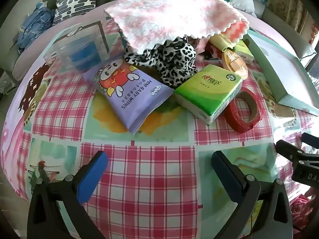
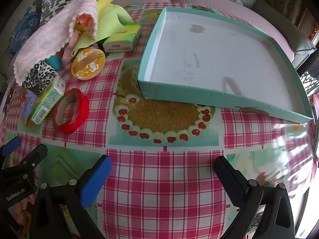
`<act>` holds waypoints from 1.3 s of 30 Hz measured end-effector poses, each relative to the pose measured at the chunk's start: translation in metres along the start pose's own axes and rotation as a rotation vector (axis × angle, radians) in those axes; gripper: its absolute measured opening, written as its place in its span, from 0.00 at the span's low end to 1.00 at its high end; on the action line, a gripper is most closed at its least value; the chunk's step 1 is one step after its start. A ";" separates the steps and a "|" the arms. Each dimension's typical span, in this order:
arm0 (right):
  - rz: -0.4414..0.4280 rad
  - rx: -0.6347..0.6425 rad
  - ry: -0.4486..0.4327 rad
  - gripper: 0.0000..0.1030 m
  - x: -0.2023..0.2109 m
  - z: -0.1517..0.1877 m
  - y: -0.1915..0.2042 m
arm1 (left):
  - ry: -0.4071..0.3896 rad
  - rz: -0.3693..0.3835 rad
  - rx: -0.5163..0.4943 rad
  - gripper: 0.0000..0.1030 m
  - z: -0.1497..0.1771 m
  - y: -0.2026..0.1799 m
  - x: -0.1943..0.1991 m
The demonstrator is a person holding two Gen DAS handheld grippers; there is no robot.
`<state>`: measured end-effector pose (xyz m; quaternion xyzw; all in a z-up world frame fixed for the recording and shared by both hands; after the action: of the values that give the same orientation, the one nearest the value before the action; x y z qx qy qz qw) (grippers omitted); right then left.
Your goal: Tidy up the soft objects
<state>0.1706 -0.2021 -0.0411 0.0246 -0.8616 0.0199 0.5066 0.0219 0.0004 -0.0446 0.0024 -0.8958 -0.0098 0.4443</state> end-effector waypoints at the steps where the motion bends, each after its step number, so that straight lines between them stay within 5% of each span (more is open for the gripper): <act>1: 0.002 0.001 0.000 1.00 0.000 0.000 0.000 | 0.008 0.009 0.007 1.00 0.000 0.000 0.000; 39: 0.002 0.001 -0.003 1.00 0.001 -0.001 0.001 | -0.004 0.011 0.006 1.00 0.000 0.000 0.001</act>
<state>0.1705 -0.2015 -0.0396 0.0239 -0.8625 0.0208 0.5051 0.0212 0.0000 -0.0443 -0.0013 -0.8967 -0.0046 0.4427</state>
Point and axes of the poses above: each gripper's, at about its wrist camera, not at the fingertips, and x roughly against the way its jaws point, y to its left, z to its underside, the point moved 5 cm from there along -x, roughly the way its jaws point, and after that the axes turned 11 degrees about -y, right-handed, at the moved point
